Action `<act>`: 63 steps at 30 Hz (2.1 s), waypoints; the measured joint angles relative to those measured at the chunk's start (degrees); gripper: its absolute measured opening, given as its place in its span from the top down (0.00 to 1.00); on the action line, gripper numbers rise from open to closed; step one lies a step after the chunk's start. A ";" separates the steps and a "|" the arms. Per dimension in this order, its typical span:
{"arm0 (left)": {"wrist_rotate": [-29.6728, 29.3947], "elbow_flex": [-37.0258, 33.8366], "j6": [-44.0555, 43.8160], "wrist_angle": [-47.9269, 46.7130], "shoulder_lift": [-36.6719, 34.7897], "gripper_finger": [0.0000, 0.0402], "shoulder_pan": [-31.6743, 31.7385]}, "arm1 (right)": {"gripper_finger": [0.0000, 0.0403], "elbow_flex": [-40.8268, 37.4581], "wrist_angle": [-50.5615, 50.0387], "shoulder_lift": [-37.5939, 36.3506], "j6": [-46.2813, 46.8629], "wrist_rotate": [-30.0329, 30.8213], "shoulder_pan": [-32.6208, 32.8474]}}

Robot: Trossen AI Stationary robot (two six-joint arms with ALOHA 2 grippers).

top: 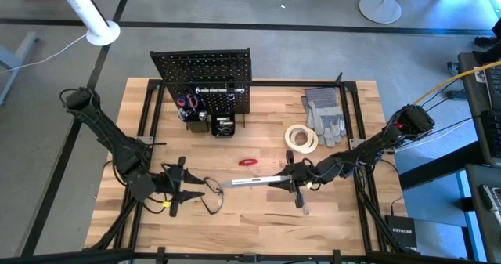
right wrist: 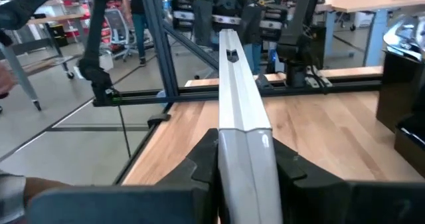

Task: Hang tools onto peg board
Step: Put the spirit level on the peg board

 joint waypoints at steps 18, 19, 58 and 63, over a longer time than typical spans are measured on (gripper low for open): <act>6.94 -5.44 5.47 14.48 0.03 0.62 5.60 | 0.84 -0.11 -2.66 0.00 -0.98 -3.11 -1.22; 6.94 -5.44 5.65 14.49 0.03 0.62 5.59 | 0.84 -0.11 -2.68 0.00 -1.11 -3.22 -1.51; -6.44 -5.39 27.67 14.55 -17.98 0.62 10.35 | 0.84 47.73 -44.80 -8.17 -31.51 -17.52 -26.26; -6.43 -5.39 27.82 14.55 -17.97 0.62 10.47 | 0.84 58.01 -49.85 -1.73 -31.00 -24.71 -37.20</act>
